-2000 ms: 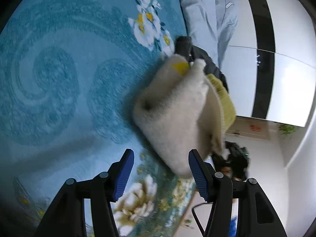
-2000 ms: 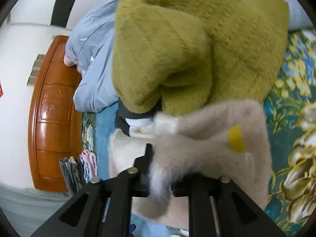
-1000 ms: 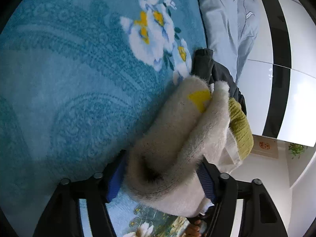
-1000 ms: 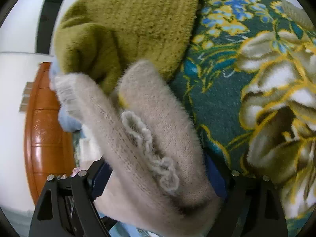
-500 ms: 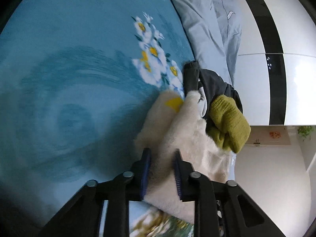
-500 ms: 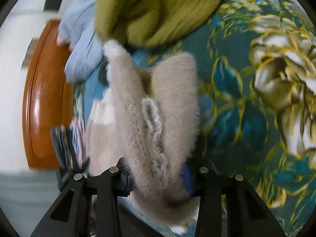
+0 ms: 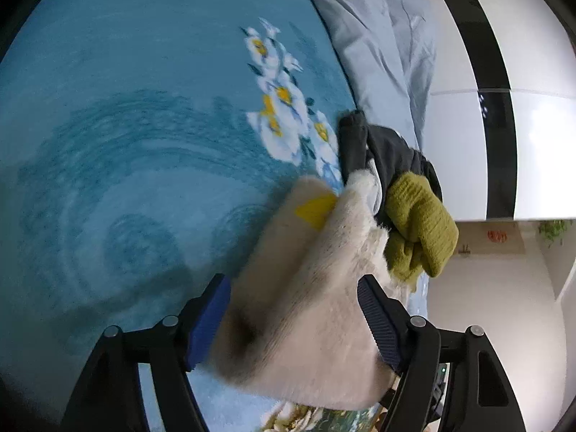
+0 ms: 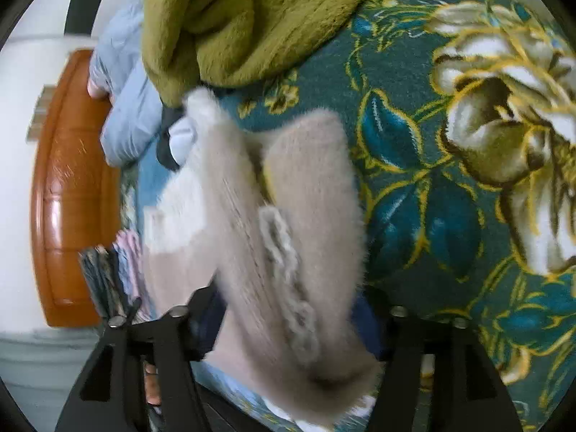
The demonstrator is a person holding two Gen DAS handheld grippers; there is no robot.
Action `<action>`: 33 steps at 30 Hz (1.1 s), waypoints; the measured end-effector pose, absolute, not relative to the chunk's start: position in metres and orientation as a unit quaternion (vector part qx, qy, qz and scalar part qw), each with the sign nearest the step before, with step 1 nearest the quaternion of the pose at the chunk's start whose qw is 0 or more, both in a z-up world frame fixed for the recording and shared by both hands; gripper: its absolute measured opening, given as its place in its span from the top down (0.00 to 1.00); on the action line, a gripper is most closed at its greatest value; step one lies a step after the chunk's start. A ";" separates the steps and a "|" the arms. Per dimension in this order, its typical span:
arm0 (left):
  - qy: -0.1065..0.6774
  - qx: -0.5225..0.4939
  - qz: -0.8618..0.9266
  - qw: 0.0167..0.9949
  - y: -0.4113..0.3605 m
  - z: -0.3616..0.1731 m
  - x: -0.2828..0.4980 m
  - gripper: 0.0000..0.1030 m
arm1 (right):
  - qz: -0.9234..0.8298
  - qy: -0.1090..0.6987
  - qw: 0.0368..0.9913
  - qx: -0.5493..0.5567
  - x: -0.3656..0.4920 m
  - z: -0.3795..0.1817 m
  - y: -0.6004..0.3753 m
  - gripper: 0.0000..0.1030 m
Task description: Fold clothes
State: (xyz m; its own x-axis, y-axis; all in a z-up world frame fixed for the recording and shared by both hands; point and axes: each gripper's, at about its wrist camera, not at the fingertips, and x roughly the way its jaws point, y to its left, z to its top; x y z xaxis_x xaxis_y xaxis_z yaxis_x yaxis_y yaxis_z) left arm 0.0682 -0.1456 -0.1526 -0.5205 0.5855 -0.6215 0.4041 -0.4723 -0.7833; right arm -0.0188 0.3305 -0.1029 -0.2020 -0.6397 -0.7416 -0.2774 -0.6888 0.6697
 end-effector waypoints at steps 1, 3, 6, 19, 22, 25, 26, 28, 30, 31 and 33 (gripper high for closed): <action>-0.501 -0.495 0.707 0.067 -0.143 -0.154 0.065 0.25 | -0.677 -0.379 0.130 0.617 -0.019 -0.107 0.331 0.36; -0.481 -0.515 0.705 0.074 -0.135 -0.160 0.056 0.25 | -0.676 -0.387 0.125 0.615 -0.019 -0.112 0.333 0.36; -0.451 -0.541 0.707 0.065 -0.129 -0.169 0.046 0.23 | -0.676 -0.384 0.123 0.616 -0.023 -0.116 0.333 0.36; -0.406 -0.548 0.724 0.104 -0.105 -0.163 0.036 0.39 | -0.685 -0.382 0.092 0.613 -0.032 -0.097 0.324 0.51; -0.398 -0.536 0.734 0.127 -0.099 -0.153 0.038 0.57 | -0.697 -0.359 0.100 0.612 -0.040 -0.075 0.309 0.54; -0.413 -0.518 0.735 0.145 -0.101 -0.145 0.041 0.62 | -0.705 -0.319 0.154 0.615 -0.052 -0.042 0.263 0.56; -0.414 -0.513 0.736 0.151 -0.101 -0.140 0.043 0.63 | -0.707 -0.305 0.171 0.615 -0.056 -0.031 0.248 0.57; -0.418 -0.499 0.742 0.160 -0.103 -0.130 0.049 0.63 | -0.709 -0.276 0.206 0.615 -0.064 -0.009 0.217 0.57; -0.430 -0.474 0.751 0.161 -0.112 -0.116 0.058 0.64 | -0.710 -0.247 0.240 0.614 -0.072 0.013 0.187 0.57; -0.441 -0.461 0.753 0.158 -0.119 -0.109 0.063 0.64 | -0.710 -0.233 0.257 0.613 -0.076 0.024 0.171 0.57; -0.462 -0.433 0.760 0.149 -0.140 -0.096 0.075 0.64 | -0.709 -0.203 0.291 0.610 -0.084 0.047 0.141 0.57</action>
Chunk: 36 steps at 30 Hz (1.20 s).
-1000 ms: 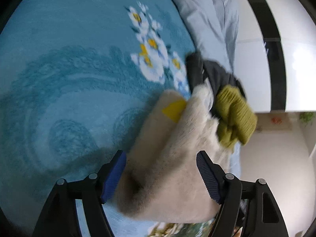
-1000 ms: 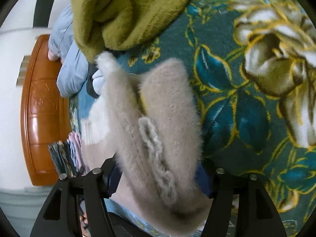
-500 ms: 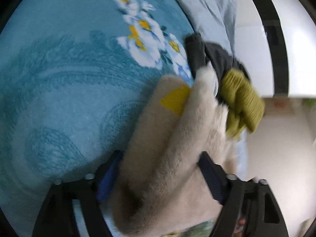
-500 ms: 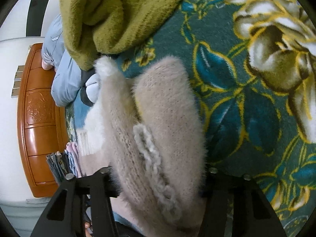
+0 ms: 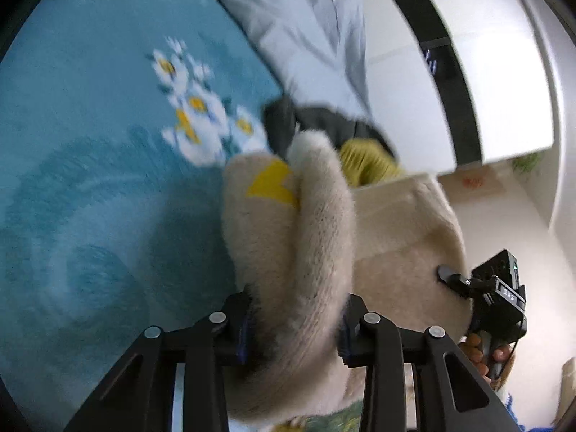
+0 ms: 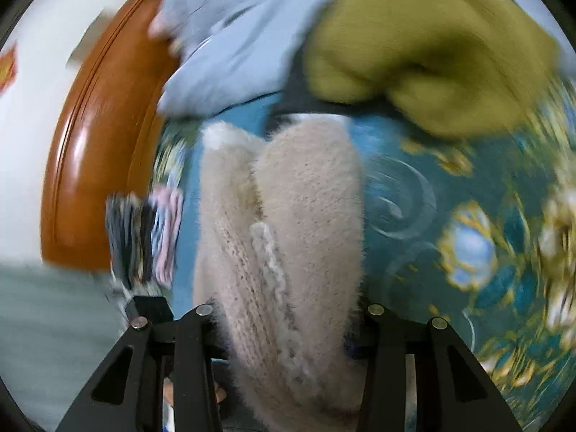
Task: Fold clothes
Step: 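Carry the folded sweater with both grippers toward the stack by the headboard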
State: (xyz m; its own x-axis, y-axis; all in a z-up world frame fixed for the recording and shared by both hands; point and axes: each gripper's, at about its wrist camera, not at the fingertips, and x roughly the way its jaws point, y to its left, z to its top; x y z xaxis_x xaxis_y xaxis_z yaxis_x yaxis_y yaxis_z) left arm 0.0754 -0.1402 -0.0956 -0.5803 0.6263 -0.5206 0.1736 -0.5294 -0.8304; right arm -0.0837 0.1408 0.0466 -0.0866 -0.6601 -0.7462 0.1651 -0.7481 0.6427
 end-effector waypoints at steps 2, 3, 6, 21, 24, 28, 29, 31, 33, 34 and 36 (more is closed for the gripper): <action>-0.461 -0.412 0.775 0.130 -0.170 -0.078 0.089 0.64 | -0.706 -0.173 0.324 0.606 -0.092 0.069 0.110 0.57; -0.460 -0.399 0.784 0.118 -0.190 -0.068 0.099 0.64 | -0.704 -0.158 0.341 0.603 -0.096 0.080 0.095 0.57; -0.455 -0.346 0.817 0.074 -0.260 -0.025 0.126 0.64 | -0.684 -0.143 0.413 0.584 -0.105 0.112 0.021 0.57; -0.422 -0.155 0.880 -0.155 -0.558 0.117 0.212 0.64 | -0.565 -0.051 0.639 0.520 -0.149 0.198 -0.392 0.57; -0.448 -0.169 0.860 -0.180 -0.589 0.087 0.209 0.64 | -0.571 -0.022 0.629 0.528 -0.154 0.166 -0.438 0.57; -0.499 -0.191 0.819 -0.208 -0.615 0.031 0.204 0.64 | -0.599 0.002 0.561 0.571 -0.175 0.093 -0.458 0.57; -0.508 -0.195 0.812 -0.210 -0.615 0.019 0.201 0.64 | -0.597 -0.010 0.557 0.578 -0.184 0.082 -0.458 0.57; -0.521 -0.198 0.806 -0.200 -0.607 0.003 0.198 0.64 | -0.594 -0.026 0.556 0.581 -0.196 0.070 -0.458 0.56; -0.519 -0.198 0.807 -0.199 -0.603 0.002 0.193 0.64 | -0.597 -0.028 0.554 0.580 -0.204 0.065 -0.458 0.56; -0.514 -0.197 0.810 -0.200 -0.602 0.005 0.190 0.64 | -0.601 -0.027 0.550 0.579 -0.207 0.065 -0.458 0.56; -0.505 -0.195 0.816 -0.202 -0.600 0.011 0.183 0.64 | -0.614 -0.028 0.540 0.576 -0.209 0.076 -0.460 0.56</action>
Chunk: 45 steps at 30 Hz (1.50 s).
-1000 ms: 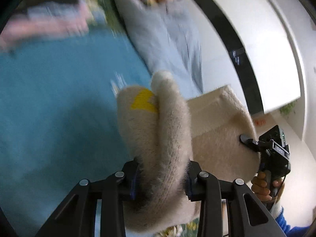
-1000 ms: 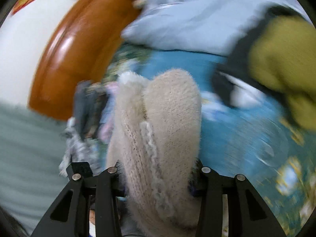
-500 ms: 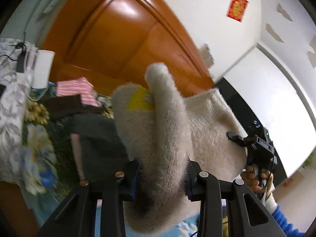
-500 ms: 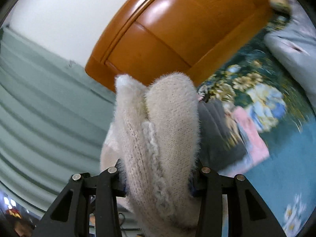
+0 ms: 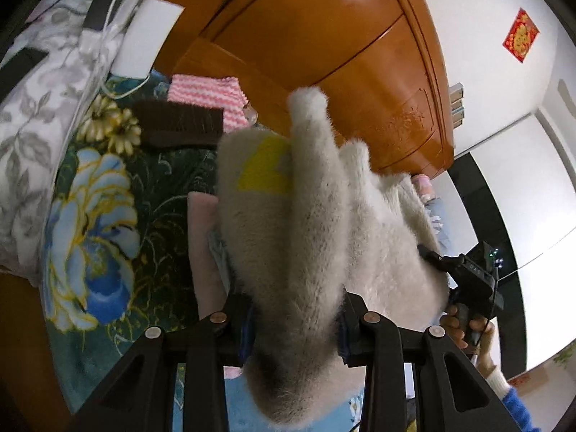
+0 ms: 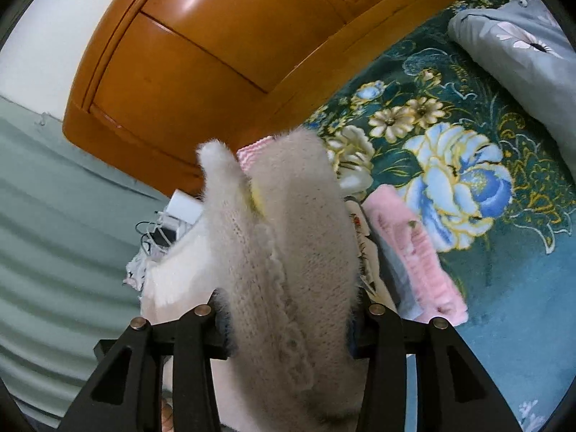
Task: Fold clothes
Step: 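Carry the folded sweater with both grippers toward the stack by the headboard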
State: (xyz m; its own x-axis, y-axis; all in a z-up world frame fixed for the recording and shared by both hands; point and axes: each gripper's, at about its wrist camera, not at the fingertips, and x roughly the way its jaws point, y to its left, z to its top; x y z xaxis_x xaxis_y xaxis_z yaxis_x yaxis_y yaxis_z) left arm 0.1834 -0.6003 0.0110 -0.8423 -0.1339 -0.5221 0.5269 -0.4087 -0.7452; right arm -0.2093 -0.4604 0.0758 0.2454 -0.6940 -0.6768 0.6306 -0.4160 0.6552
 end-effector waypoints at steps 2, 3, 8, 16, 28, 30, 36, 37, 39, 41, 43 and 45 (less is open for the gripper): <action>0.495 0.192 -0.822 0.205 -0.598 0.017 0.177 0.64 | -0.624 -0.021 0.547 0.558 -0.209 0.090 -0.466 0.58; 0.490 0.191 -0.825 0.206 -0.597 0.020 0.174 0.64 | -0.629 -0.018 0.550 0.549 -0.209 0.097 -0.469 0.58; 0.486 0.203 -0.822 0.218 -0.598 0.017 0.169 0.64 | -0.646 0.017 0.526 0.553 -0.208 0.088 -0.484 0.57; 0.520 0.225 -0.796 0.216 -0.601 0.012 0.183 0.50 | -0.657 0.026 0.514 0.550 -0.201 0.105 -0.480 0.43; 0.374 0.232 -0.858 0.264 -0.570 0.092 0.172 0.38 | -0.695 0.149 0.571 0.412 -0.126 0.166 -0.478 0.39; 0.361 0.243 -0.870 0.232 -0.564 0.093 0.158 0.37 | -0.684 0.176 0.581 0.404 -0.115 0.154 -0.485 0.39; 0.371 0.319 -0.845 0.216 -0.574 0.032 0.119 0.37 | -0.710 0.238 0.519 0.411 -0.120 0.094 -0.510 0.39; 0.372 0.318 -0.845 0.216 -0.575 0.028 0.118 0.37 | -0.713 0.240 0.515 0.412 -0.122 0.087 -0.513 0.38; 0.374 0.317 -0.844 0.216 -0.577 0.020 0.116 0.37 | -0.715 0.233 0.515 0.412 -0.125 0.077 -0.515 0.38; 0.385 0.312 -0.842 0.215 -0.583 0.015 0.116 0.38 | -0.715 0.221 0.519 0.413 -0.129 0.075 -0.516 0.38; 0.405 0.304 -0.836 0.211 -0.590 0.011 0.118 0.38 | -0.716 0.216 0.515 0.418 -0.132 0.073 -0.519 0.37; 0.409 0.305 -0.833 0.213 -0.590 0.011 0.116 0.38 | -0.720 0.224 0.509 0.415 -0.129 0.074 -0.521 0.37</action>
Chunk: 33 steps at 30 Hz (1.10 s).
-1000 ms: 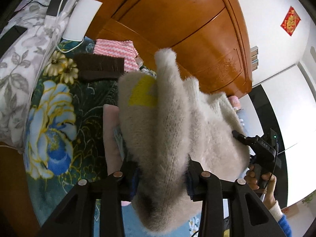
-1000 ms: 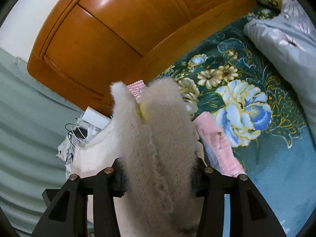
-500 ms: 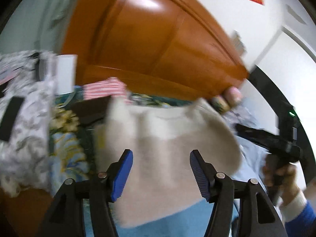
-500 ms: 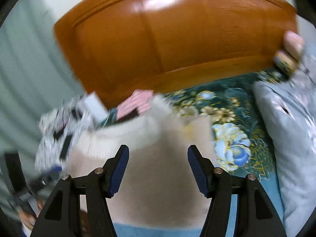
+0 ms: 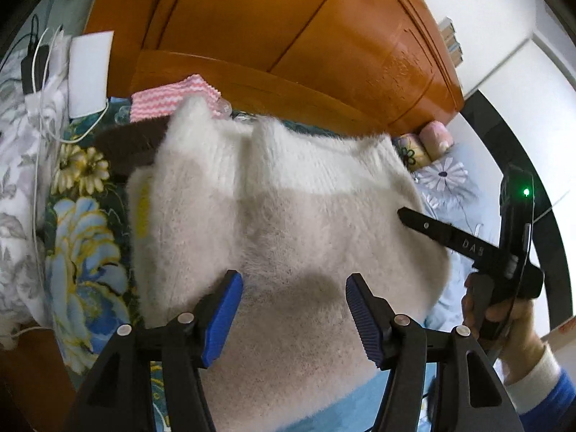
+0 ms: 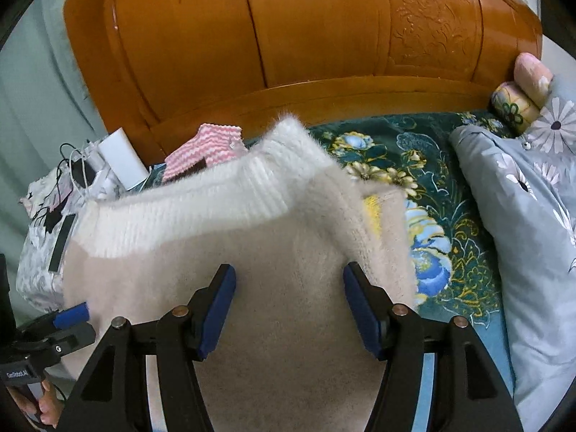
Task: Fold clothes
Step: 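Carry the folded sweater with both grippers toward the stack by the headboard, then lower the folded sweater onto the clothes stack and open both grippers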
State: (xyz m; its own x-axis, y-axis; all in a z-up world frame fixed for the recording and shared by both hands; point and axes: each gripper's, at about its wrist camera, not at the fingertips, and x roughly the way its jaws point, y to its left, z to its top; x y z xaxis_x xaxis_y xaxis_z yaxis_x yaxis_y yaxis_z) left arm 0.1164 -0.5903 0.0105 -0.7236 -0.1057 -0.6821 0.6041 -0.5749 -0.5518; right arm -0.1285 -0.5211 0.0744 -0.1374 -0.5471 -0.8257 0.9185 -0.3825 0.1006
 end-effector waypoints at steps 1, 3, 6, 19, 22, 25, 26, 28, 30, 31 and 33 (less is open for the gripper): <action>0.407 0.307 -0.833 0.215 -0.589 0.011 0.116 0.37 | -0.722 0.229 0.505 0.413 -0.126 0.076 -0.522 0.37; 0.398 0.314 -0.834 0.218 -0.586 0.015 0.116 0.37 | -0.725 0.232 0.501 0.411 -0.122 0.080 -0.520 0.38; 0.393 0.323 -0.832 0.222 -0.580 0.024 0.115 0.37 | -0.728 0.220 0.500 0.414 -0.120 0.092 -0.511 0.38; 0.392 0.319 -0.834 0.222 -0.531 0.044 0.160 0.25 | -0.755 0.225 0.468 0.401 -0.081 0.127 -0.444 0.24; 0.393 0.313 -0.836 0.221 -0.516 0.043 0.173 0.18 | -0.758 0.235 0.468 0.390 -0.068 0.122 -0.437 0.13; 0.388 0.314 -0.838 0.219 -0.505 0.042 0.180 0.18 | -0.761 0.245 0.467 0.378 -0.054 0.117 -0.429 0.12; 0.386 0.315 -0.839 0.219 -0.502 0.041 0.181 0.18 | -0.762 0.248 0.467 0.375 -0.050 0.116 -0.427 0.11; 0.382 0.316 -0.840 0.221 -0.498 0.039 0.184 0.18 | -0.764 0.254 0.466 0.367 -0.041 0.113 -0.422 0.11; 0.377 0.318 -0.841 0.223 -0.493 0.037 0.186 0.14 | -0.765 0.261 0.466 0.359 -0.033 0.110 -0.417 0.09; 0.375 0.318 -0.841 0.224 -0.491 0.037 0.187 0.05 | -0.766 0.264 0.466 0.355 -0.028 0.108 -0.414 0.02; 0.378 0.314 -0.842 0.222 -0.489 0.035 0.189 0.00 | -0.766 0.269 0.464 0.353 -0.024 0.106 -0.413 0.00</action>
State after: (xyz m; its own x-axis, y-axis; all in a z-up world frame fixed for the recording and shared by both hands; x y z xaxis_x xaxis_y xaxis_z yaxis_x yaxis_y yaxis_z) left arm 0.1894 -0.4895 0.0348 -0.7047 -0.1375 -0.6960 0.6111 -0.6161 -0.4970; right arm -0.0242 -0.4133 0.1056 -0.3198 -0.5221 -0.7906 0.9018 -0.4238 -0.0849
